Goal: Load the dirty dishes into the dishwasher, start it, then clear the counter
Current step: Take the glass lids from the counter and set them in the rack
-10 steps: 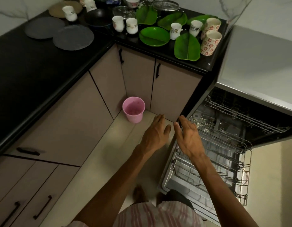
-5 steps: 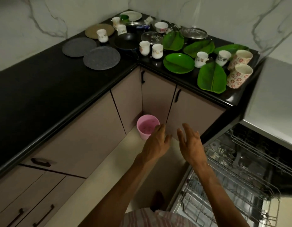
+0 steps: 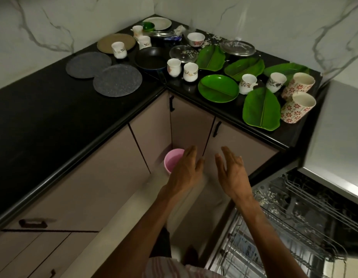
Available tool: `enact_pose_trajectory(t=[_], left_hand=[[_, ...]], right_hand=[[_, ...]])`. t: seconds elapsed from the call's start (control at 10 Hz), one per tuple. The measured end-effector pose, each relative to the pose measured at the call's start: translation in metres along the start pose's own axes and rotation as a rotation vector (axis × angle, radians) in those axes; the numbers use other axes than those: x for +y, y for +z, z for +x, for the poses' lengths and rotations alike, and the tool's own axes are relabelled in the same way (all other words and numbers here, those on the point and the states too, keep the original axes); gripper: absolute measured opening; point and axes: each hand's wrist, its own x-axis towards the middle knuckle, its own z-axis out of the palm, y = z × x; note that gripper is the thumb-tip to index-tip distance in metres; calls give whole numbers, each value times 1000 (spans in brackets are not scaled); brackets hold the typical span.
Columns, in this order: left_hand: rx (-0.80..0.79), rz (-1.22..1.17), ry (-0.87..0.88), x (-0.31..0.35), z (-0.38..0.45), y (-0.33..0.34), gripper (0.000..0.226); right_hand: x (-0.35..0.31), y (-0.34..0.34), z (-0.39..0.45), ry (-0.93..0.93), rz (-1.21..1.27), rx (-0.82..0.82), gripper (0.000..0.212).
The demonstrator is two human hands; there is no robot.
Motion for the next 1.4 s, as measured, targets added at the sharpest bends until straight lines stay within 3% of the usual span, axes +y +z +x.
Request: enact_pose_trajectory(t=[0.4, 0.6, 1.0, 1.4], left_hand=[[-97, -14, 102, -22, 110, -70, 58], [-112, -48, 113, -35, 151, -97, 58], [-152, -151, 112, -29, 205, -97, 57], [-19, -184, 98, 9, 284, -79, 50]], right_hand=[[-42, 32, 99, 40, 32, 103, 67], [-66, 45, 133, 82, 53, 156, 59], [-56, 47, 187, 117, 79, 194, 68], [-28, 19, 287, 29, 133, 167, 56]])
